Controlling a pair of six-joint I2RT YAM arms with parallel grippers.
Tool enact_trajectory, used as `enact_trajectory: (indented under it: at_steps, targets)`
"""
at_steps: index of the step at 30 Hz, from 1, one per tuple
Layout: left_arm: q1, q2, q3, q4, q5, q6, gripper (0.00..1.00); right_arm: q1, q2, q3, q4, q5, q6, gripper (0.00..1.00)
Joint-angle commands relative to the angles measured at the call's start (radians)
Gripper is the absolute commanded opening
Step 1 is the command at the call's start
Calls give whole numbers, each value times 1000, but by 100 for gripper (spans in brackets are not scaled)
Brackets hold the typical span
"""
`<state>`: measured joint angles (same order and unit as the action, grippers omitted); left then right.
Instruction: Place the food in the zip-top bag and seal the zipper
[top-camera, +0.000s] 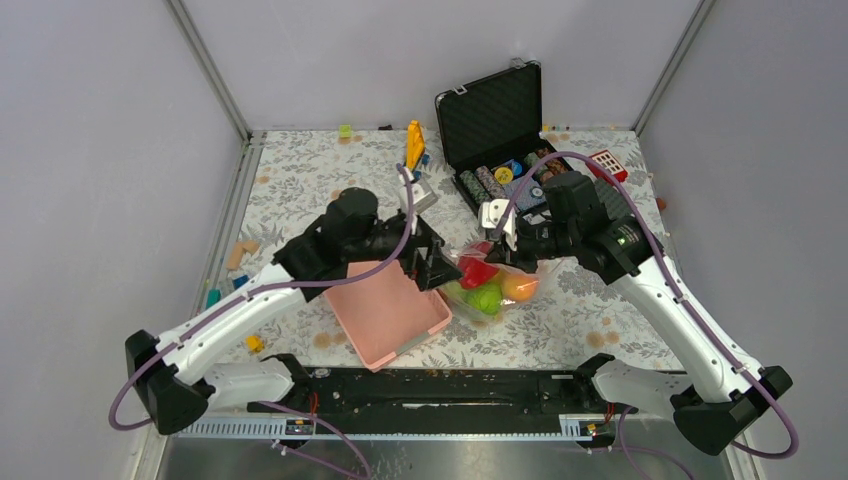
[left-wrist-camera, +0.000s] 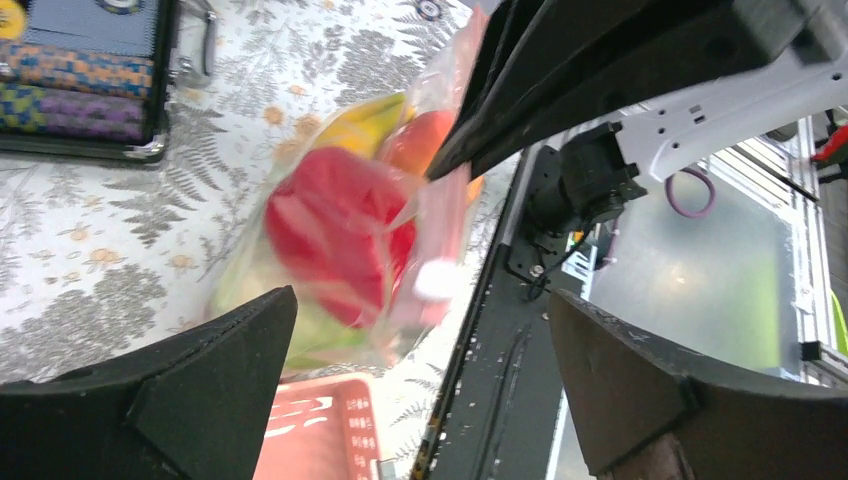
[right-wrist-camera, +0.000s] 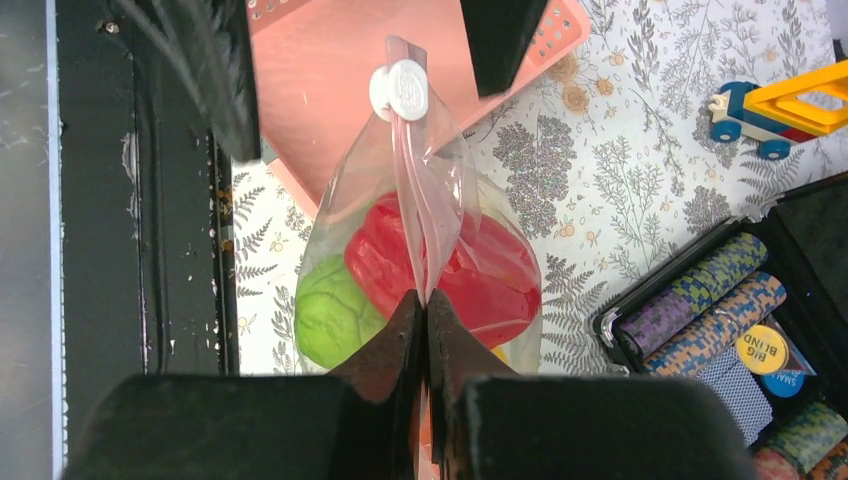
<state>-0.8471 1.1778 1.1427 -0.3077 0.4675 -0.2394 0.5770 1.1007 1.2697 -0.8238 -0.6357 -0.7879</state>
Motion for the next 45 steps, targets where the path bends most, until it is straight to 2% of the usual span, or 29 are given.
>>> enact_trajectory:
  at_steps: [1, 4, 8, 11, 14, 18, 29, 34, 36, 37, 38, 41, 43, 45]
  targets:
    - [107, -84, -133, 230, 115, 12, 99, 10, 3, 10, 66, 25, 83, 0]
    - [172, -64, -175, 296, 214, -10, 99, 10, -8, -7, 93, 10, 110, 0]
    - [189, -21, -213, 441, 349, -18, 99, 10, -22, -18, 99, -10, 130, 0]
    - [193, 1, -212, 521, 425, -33, 94, 9, -24, -21, 100, 6, 145, 0]
    - [192, 10, -221, 583, 458, -31, 82, 9, -22, -17, 100, 29, 168, 0]
    - [192, 12, -237, 607, 467, -16, 58, 9, -25, -15, 109, 52, 209, 0]
    - [192, 22, -267, 621, 438, -2, 47, 7, -66, -50, 166, 24, 309, 0]
    - [193, 39, -290, 733, 453, -66, 33, 5, -62, -67, 183, 25, 334, 0]
    - [193, 39, -295, 767, 465, -83, 24, 4, -58, -68, 183, 24, 337, 0]
    - [193, 36, -297, 776, 466, -88, 7, 3, -56, -66, 184, 26, 339, 0]
    - [193, 35, -297, 778, 463, -89, 0, 4, -55, -65, 183, 30, 341, 0]
    - [194, 21, -309, 780, 463, -80, 0, 4, -52, -55, 184, 57, 345, 0]
    - [192, 12, -320, 784, 463, -78, 0, 4, -57, -49, 184, 73, 337, 13]
    - [192, 3, -326, 786, 461, -81, 0, 4, -61, -45, 194, 44, 331, 34]
